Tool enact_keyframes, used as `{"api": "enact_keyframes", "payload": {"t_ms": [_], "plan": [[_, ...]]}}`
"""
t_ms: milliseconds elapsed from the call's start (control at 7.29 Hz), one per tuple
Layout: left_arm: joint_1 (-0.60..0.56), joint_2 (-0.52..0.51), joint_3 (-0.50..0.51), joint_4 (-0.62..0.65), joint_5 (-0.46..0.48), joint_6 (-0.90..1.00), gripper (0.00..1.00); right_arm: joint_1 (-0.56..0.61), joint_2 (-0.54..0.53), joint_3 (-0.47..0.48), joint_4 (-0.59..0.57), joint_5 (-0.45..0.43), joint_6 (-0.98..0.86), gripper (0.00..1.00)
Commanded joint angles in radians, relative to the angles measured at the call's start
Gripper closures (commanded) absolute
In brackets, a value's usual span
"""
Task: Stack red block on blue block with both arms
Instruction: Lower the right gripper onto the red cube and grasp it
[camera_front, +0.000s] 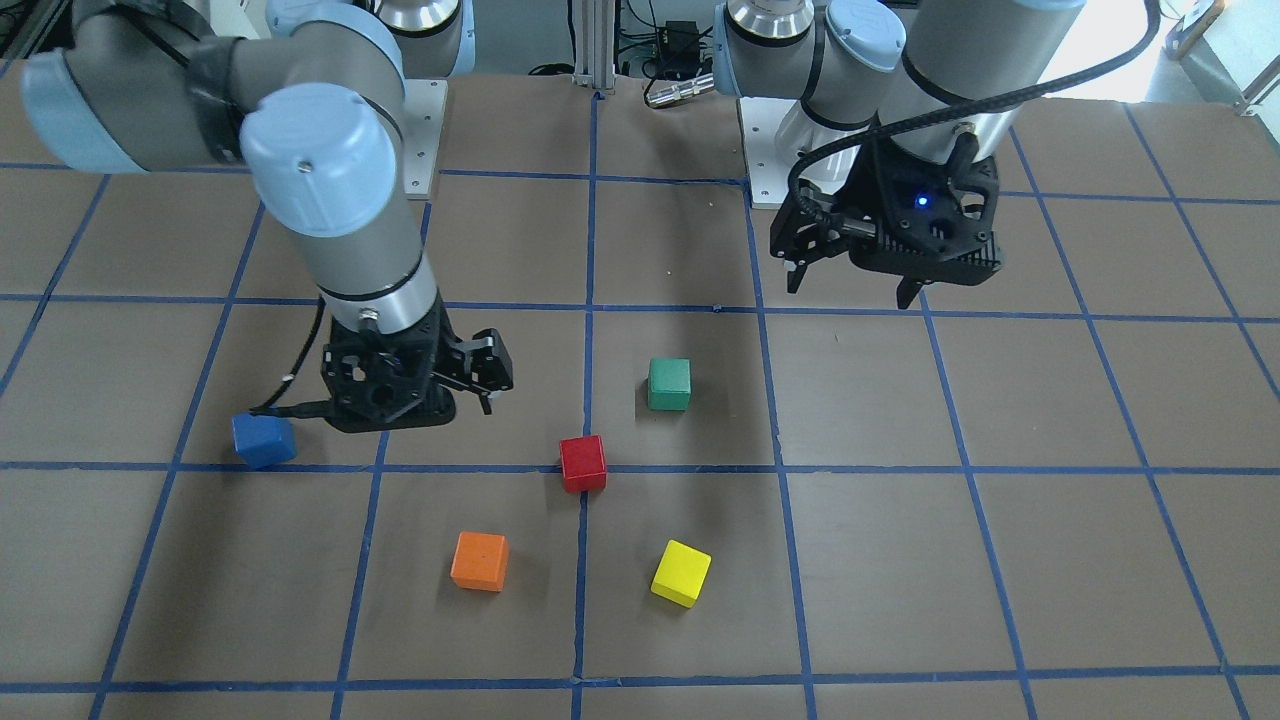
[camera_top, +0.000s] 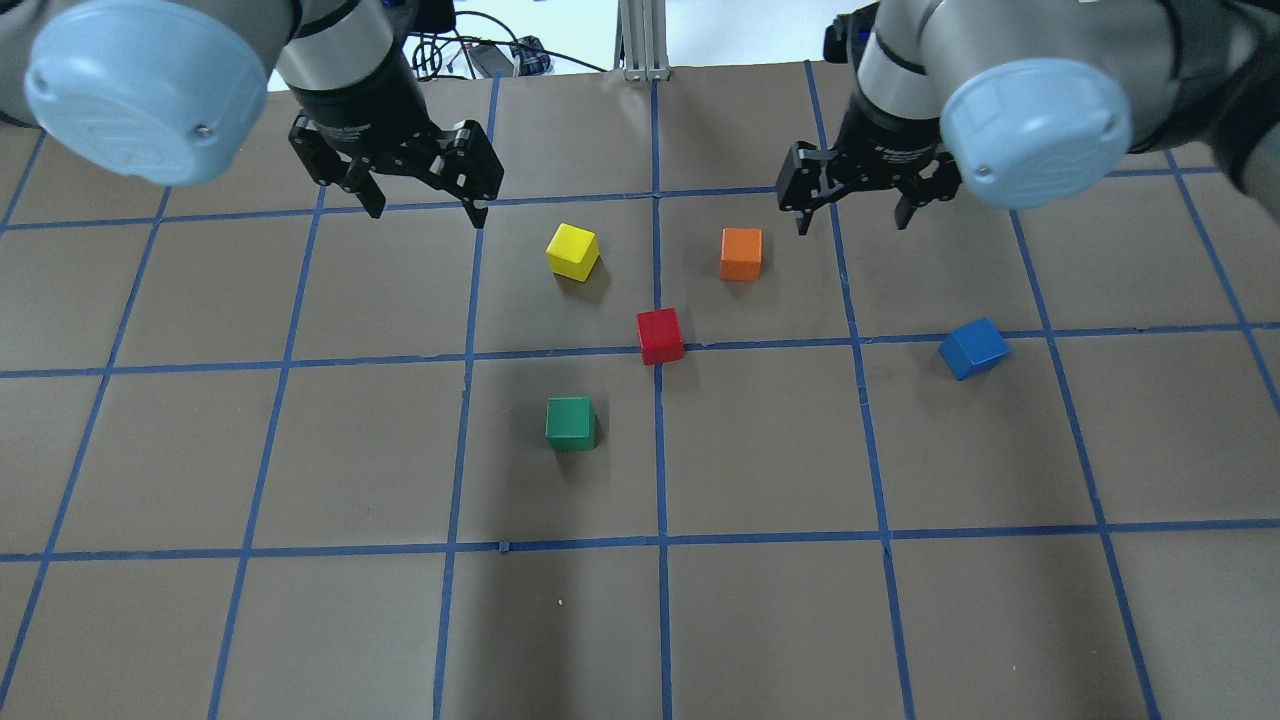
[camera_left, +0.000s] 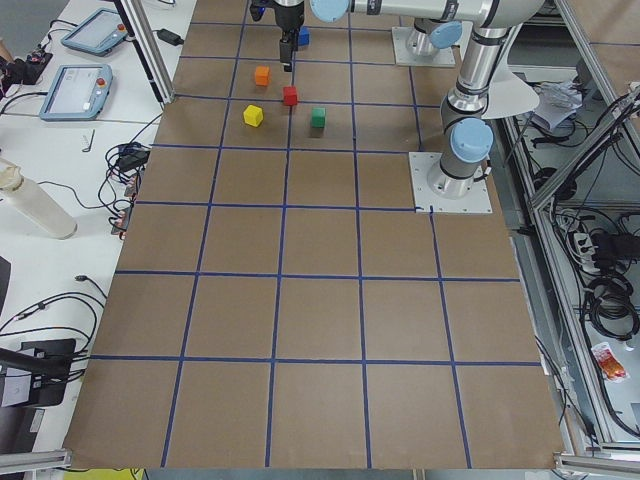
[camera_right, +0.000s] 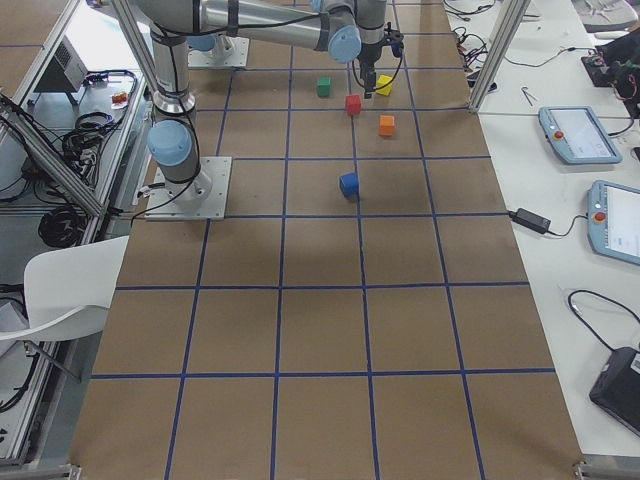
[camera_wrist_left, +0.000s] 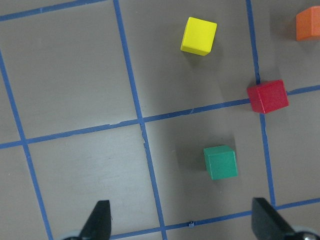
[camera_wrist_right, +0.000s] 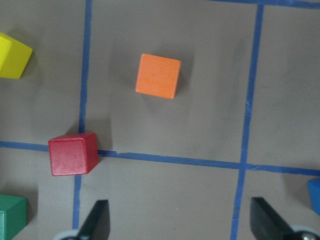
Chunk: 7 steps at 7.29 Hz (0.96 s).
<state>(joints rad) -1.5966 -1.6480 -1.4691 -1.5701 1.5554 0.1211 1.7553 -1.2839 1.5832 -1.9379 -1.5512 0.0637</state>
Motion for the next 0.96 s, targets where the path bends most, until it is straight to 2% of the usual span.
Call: {"api": "enact_keyframes", "payload": {"t_ms": [0,411,823], "plan": [[0.027,0.030,-0.025,0.002,0.000,-0.001,0.00,0.081,0.089,0.000,-0.074,0.000,0.004,0.00],[0.026,0.050,-0.034,0.009,0.002,-0.020,0.00,0.150,0.169,0.000,-0.156,0.002,0.043,0.00],[0.026,0.056,-0.033,0.012,0.000,-0.020,0.00,0.153,0.233,0.000,-0.187,0.014,0.044,0.00]]}}
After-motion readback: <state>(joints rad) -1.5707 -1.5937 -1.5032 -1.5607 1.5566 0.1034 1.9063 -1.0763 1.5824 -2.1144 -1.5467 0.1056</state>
